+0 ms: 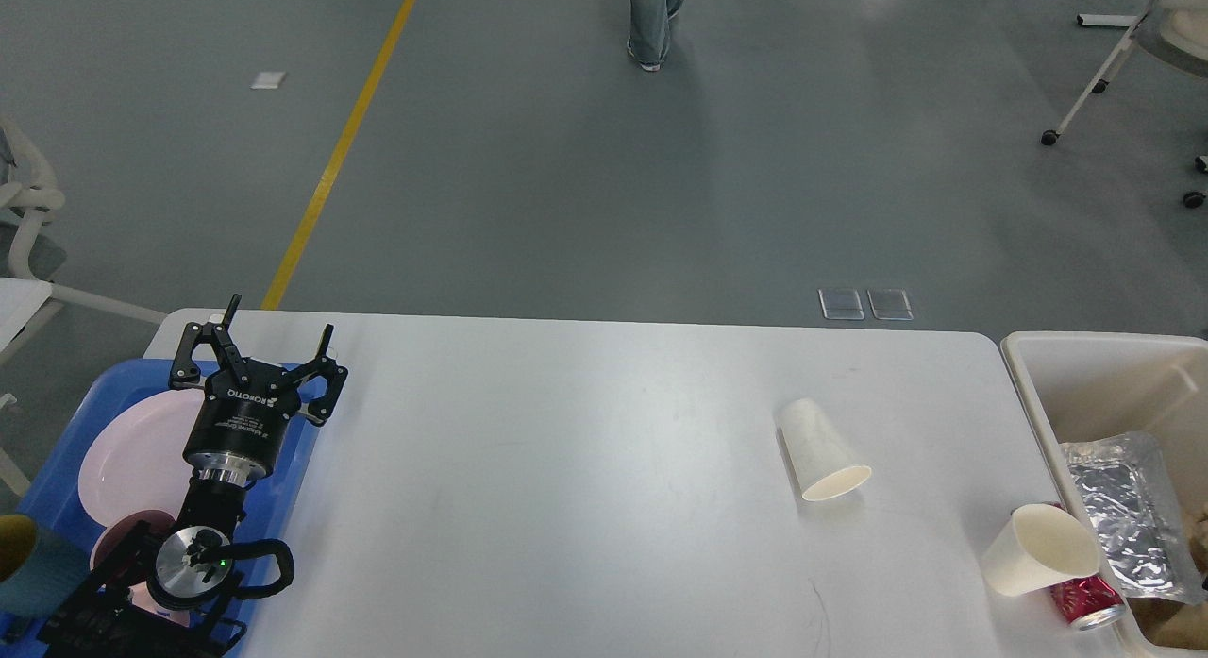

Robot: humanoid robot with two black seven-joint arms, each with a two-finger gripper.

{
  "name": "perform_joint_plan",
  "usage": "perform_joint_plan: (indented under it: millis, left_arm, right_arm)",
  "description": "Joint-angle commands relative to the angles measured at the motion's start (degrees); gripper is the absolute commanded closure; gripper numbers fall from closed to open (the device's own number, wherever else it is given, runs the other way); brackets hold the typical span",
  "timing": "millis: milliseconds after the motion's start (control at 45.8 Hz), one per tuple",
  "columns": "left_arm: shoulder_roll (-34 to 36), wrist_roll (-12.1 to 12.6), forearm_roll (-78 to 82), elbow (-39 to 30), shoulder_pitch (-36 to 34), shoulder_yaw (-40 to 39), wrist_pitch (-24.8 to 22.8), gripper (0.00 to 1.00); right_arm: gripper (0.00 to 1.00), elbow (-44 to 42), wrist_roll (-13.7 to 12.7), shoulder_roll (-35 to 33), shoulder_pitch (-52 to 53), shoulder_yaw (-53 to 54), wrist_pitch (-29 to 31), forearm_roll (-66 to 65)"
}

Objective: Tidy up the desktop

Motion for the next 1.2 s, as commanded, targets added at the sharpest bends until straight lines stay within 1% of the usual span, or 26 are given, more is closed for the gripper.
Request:
perform_joint_plan:
  millis: [0,87,175,240,372,525,546,721,787,831,896,984,1071,1180]
  left_arm:
    - [0.0,0.0,0.0,0.0,0.0,0.0,0.0,0.04]
    - [0.0,0.0,0.0,0.0,0.0,0.0,0.1,0.04]
    - [0.0,0.0,0.0,0.0,0.0,0.0,0.0,0.04]
    - [0.0,0.0,0.0,0.0,0.0,0.0,0.0,0.04]
    - [0.0,0.0,0.0,0.0,0.0,0.0,0.0,0.04]
    - [0.0,0.1,0.0,0.0,0.0,-0.1,0.0,0.04]
    - [0.0,0.0,0.0,0.0,0.0,0.0,0.0,0.04]
    - [0.0,0.1,0.0,0.0,0.0,-0.1,0.0,0.04]
    - [0.0,0.1,0.0,0.0,0.0,-0.1,0.0,0.04]
    - [0.0,0.1,0.0,0.0,0.0,-0.1,0.0,0.04]
    - [0.0,0.1,0.0,0.0,0.0,-0.1,0.0,0.04]
    - [0.0,0.1,0.0,0.0,0.0,-0.1,0.0,0.04]
    - [0.0,0.1,0.0,0.0,0.0,-0.1,0.0,0.04]
    - [0.0,0.1,0.0,0.0,0.0,0.0,0.0,0.04]
  right_arm:
    - [0.09,0.2,0.2,-1.0,2.0,0.1,0.5,0.1]
    - [0.00,1.6,0.5,-3.1,5.4,0.1,0.8,0.0]
    - [0.00,6.0,0.5,-5.4,11.7,0.0,1.9,-0.8]
    - [0.00,11.1,0.4,-7.3,18.6,-0.5,4.4,-1.5]
    - [0.00,21.6,-0.2,-9.4,33.3,-0.6,11.8,-8.8]
    - [0.00,32.8,-0.7,-9.5,48.8,-1.4,20.9,-15.0]
    - [0.00,34.9,-1.0,-9.4,52.2,-2.1,23.2,-15.1]
    - [0.00,44.9,-5.8,-7.1,68.3,-4.9,37.7,-15.0]
    - [0.00,48.3,-7.2,-6.3,73.7,-5.0,43.1,-14.8]
    - [0.00,51.0,-7.7,-5.6,77.6,-5.0,46.7,-14.8]
    - [0.00,55.2,-7.8,-4.5,83.6,-5.2,51.5,-14.8]
    - [0.00,60.9,-7.9,-3.5,91.5,-5.4,55.8,-14.6]
    - [0.00,66.3,-8.0,-2.3,98.7,-5.3,58.5,-14.5]
    - [0.00,72.9,-8.0,-2.1,106.8,-5.1,59.4,-14.3]
